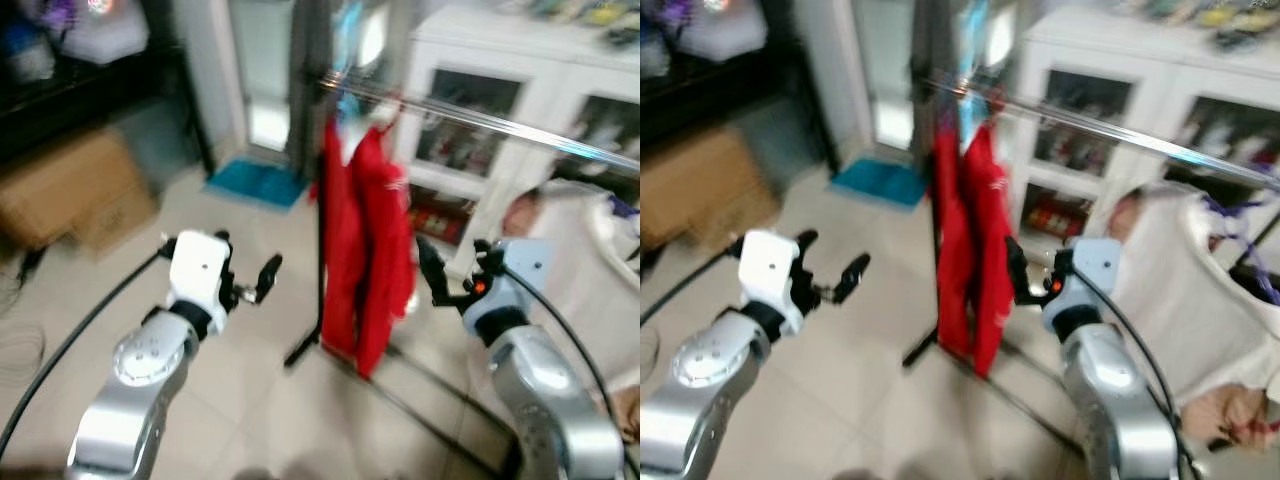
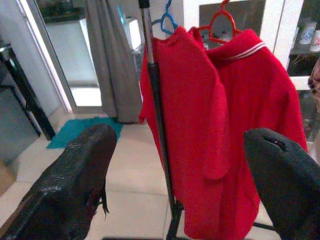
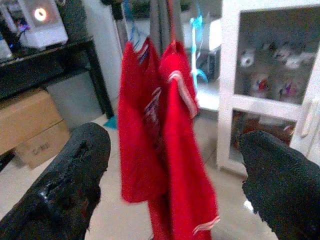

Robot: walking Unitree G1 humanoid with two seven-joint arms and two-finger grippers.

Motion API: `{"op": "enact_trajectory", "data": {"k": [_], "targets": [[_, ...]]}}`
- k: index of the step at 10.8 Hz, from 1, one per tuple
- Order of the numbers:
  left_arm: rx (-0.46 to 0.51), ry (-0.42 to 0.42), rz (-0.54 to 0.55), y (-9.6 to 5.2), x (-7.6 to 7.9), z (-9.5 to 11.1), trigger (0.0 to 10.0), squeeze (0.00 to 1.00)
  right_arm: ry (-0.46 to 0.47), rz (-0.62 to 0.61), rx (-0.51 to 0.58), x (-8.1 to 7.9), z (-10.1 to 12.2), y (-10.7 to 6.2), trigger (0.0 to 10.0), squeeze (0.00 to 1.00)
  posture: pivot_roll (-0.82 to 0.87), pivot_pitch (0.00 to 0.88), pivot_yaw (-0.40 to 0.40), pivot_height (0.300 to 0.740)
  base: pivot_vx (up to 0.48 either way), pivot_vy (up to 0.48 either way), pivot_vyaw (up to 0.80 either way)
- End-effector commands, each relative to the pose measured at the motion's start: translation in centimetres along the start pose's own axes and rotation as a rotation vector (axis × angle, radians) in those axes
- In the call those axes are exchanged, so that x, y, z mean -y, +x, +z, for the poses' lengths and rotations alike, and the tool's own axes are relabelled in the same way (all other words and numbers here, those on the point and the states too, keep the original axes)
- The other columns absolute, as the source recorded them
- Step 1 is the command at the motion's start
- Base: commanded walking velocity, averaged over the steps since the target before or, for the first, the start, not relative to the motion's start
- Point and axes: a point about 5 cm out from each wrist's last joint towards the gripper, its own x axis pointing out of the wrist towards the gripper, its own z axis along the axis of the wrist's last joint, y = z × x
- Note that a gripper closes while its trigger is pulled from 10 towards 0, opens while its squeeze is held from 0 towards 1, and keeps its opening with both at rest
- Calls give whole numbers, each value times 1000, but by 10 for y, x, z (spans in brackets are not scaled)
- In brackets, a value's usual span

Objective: Hang hanger

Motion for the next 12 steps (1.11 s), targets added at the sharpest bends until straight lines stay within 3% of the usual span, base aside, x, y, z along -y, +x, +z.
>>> {"op": "enact_trajectory", "data": {"k": [1, 5, 9, 10, 11, 12], "targets": [[22, -1, 1, 1, -1, 4, 10000, 0, 13, -30, 35, 5, 5, 0, 10000, 0, -11, 1, 7, 740, 244, 0, -800], [26, -3, -11, 4, 0, 5, 10000, 0, -13, -30, 55, 5, 7, 0, 10000, 0, -16, 9, 9, 740, 311, 0, -800], [38, -5, -13, 3, -1, 6, 10000, 0, 21, -5, 156, 3, 16, -2, 10000, 0, -8, 15, 0, 740, 244, 0, 0], [43, -23, -48, 1, 4, 6, 10000, 0, 61, 46, 227, 3, 18, -9, 10000, 0, -9, 15, -3, 740, 0, 0, 0], [46, -31, -83, -1, 8, 6, 10000, 0, 96, 152, 243, -1, 15, -15, 10000, 0, -10, 16, -4, 740, 0, 0, 0], [43, -26, -90, -1, 9, 5, 10000, 0, 96, 172, 259, 4, 14, -18, 10000, 0, -13, 15, -4, 740, 0, 0, 0]]}}
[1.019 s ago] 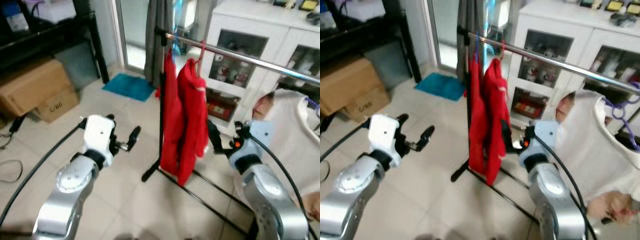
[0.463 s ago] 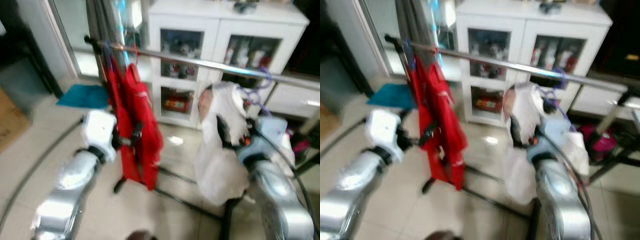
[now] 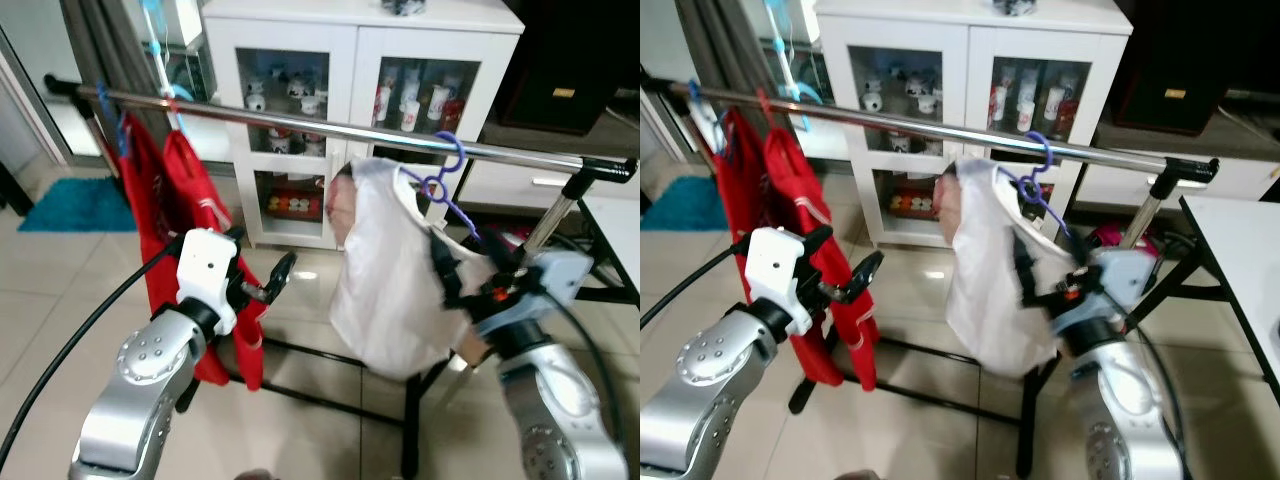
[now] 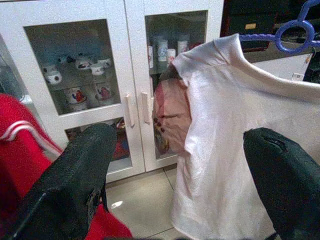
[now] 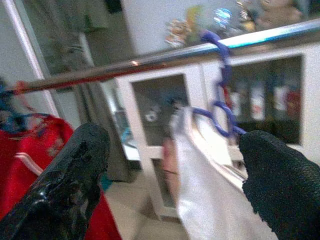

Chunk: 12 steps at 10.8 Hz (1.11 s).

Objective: Hang hanger

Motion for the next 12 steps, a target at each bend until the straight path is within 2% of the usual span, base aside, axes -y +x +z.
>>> {"op": "enact_trajectory", "data": {"k": [1, 2, 3, 4, 5, 7, 8, 10, 11, 12], "targets": [[6, 3, -18, -1, 2, 1, 10000, 0, -13, -45, 18, 11, 3, -2, 10000, 0, -15, 13, -6, 740, 0, 0, 0], [3, 3, -44, -2, 4, 1, 10000, 0, -87, -197, 59, 30, 8, 1, 10000, 0, -17, 12, -9, 740, 0, 0, 0], [2, 6, -58, -2, 5, 1, 10000, 0, -153, -242, 72, 35, 11, 2, 10000, 0, -18, 11, -10, 740, 0, 0, 0], [4, 9, -98, -3, 9, 1, 10000, 0, -161, -289, 77, 42, 14, 9, 10000, 0, -19, 6, -12, 740, 0, 0, 0], [-4, 8, -172, -4, 16, 1, 10000, 0, -195, -284, 58, 44, 13, 27, 10000, 0, -22, 2, -11, 740, 0, 0, 0], [-16, 7, -223, -4, 21, 0, 10000, 0, -226, -330, 30, 52, 10, 46, 10000, 0, -21, 0, -10, 740, 0, 0, 0], [-17, 9, -229, -4, 22, 0, 10000, 0, -255, -344, 24, 57, 12, 69, 10000, 0, -21, 0, -12, 740, 0, 0, 0], [-18, 10, -229, -4, 21, 0, 10000, 0, -274, -380, 38, 63, 18, 97, 10000, 0, -13, 0, -19, 740, 0, 0, 0], [-22, 15, -217, -5, 20, -1, 10000, 0, -274, -385, 46, 64, 23, 107, 10000, 0, -6, 0, -27, 740, 0, 0, 0], [-23, 15, -213, -7, 20, -1, 10000, 0, -267, -358, 43, 62, 22, 107, 10000, 0, -3, 0, -33, 740, 0, 0, 0]]}}
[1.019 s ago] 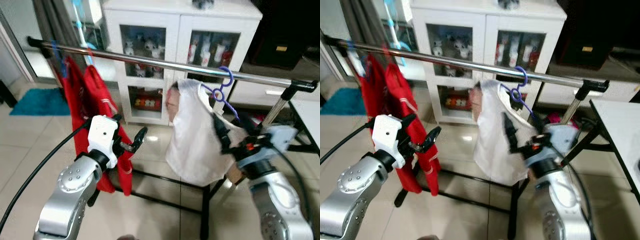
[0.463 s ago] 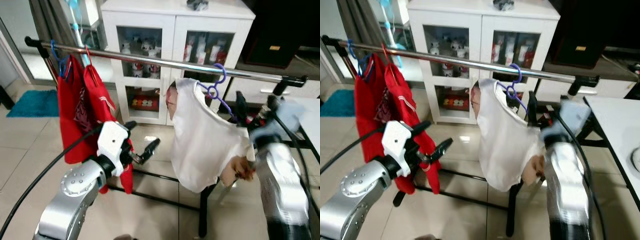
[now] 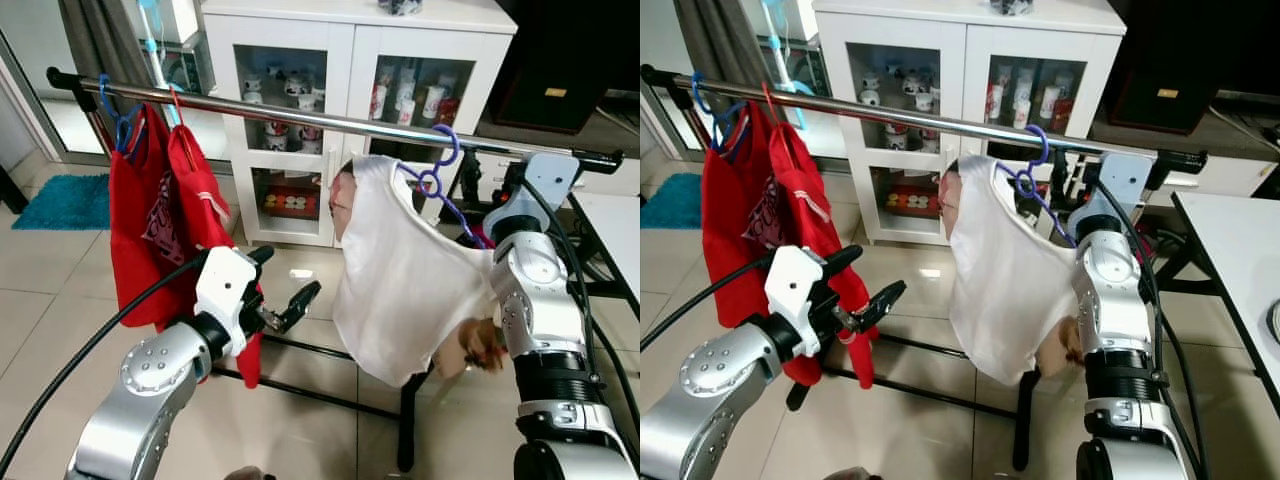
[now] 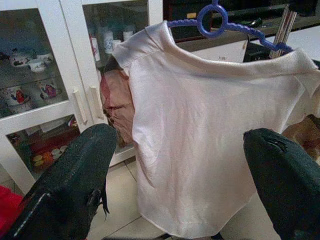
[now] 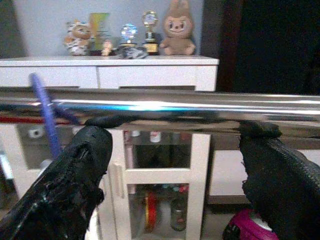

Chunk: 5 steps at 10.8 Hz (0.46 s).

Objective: Hang hanger

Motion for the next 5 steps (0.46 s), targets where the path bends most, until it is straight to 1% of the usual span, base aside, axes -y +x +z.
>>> {"op": "enact_trajectory", "data": {"k": [1, 2, 3, 4, 5], "targets": [[6, 8, 0, -2, 1, 3, 10000, 0, -1, 56, 14, -4, 1, -6, 10000, 0, -2, 0, -37, 740, 0, 0, 0], [5, 6, -2, -2, 2, 3, 10000, 0, -12, 140, 27, -6, -10, -29, 10000, 0, -8, 0, -33, 740, 0, 0, 0], [5, 5, -8, -1, 3, 2, 10000, 0, -25, 169, 41, -4, -15, -47, 10000, 0, -17, 0, -24, 740, 0, 0, 0], [6, 10, -21, 1, 3, 2, 10000, 0, -32, 150, 80, 3, -13, -61, 10000, 0, -24, 0, -15, 740, 0, 0, 0], [12, 18, -37, 2, 4, 3, 10000, 0, -45, 78, 137, 13, -7, -69, 10000, 0, -29, 0, -11, 740, 0, 0, 0]]}}
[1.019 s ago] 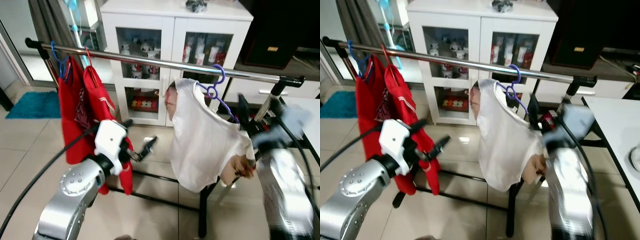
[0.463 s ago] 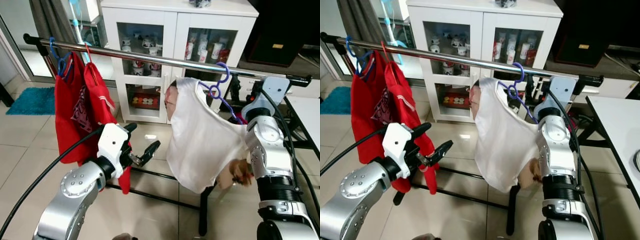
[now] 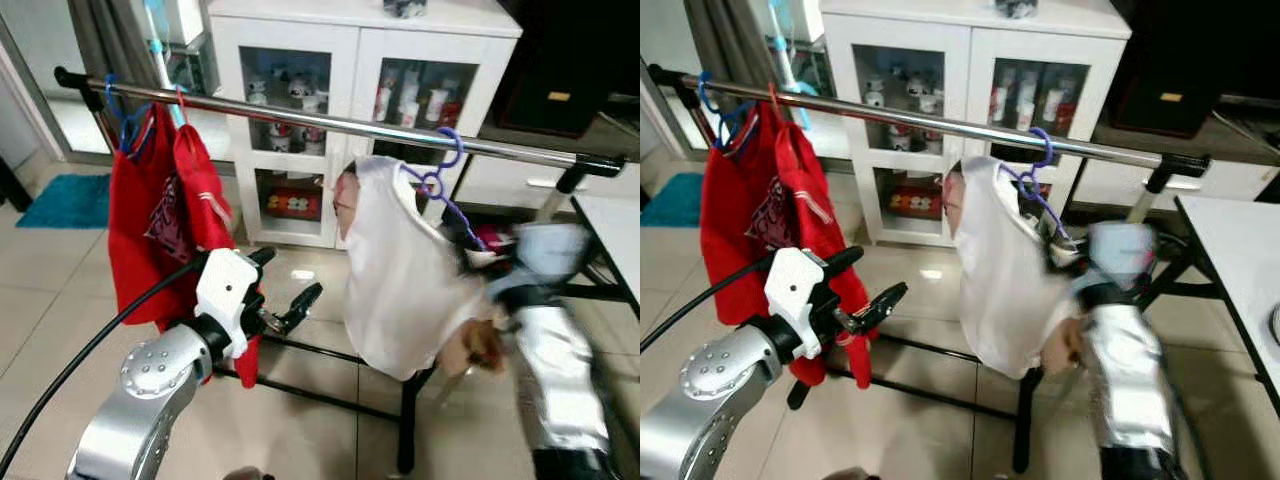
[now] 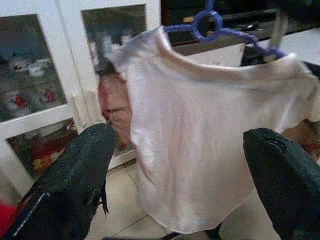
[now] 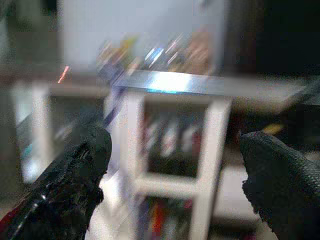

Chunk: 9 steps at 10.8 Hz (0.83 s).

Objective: Hang hanger

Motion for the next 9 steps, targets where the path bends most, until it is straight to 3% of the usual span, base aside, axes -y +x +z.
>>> {"op": "enact_trajectory", "data": {"k": [1, 2, 4, 5, 7, 9], "targets": [[8, 12, -33, 2, 2, 2, 10000, 0, 5, -114, 63, 14, 9, -5, 10000, 0, -33, 0, -1, 740, 0, 0, 0], [10, 11, -43, 2, 2, 3, 10000, 0, 21, -166, 98, 18, 15, -6, 10000, 0, -33, 0, -1, 740, 0, 0, 0], [7, 10, -52, 2, 3, 3, 10000, 0, 83, -215, 102, 18, 13, 9, 10000, 0, -30, 0, 10, 740, 0, 0, 0], [3, 10, -56, 1, 3, 2, 10000, 0, 137, -207, 72, 10, 4, 34, 10000, 0, -17, 0, 8, 740, 0, 0, 0], [-10, 14, -51, -5, 2, 2, 10000, 0, 196, -217, 26, 4, -8, 68, 10000, 0, 4, 11, 3, 740, 0, 0, 0], [-21, 10, -45, -10, 2, 2, 10000, 0, 257, -215, -20, -2, -11, 90, 10000, 0, 21, 32, 1, 740, 0, 0, 0]]}}
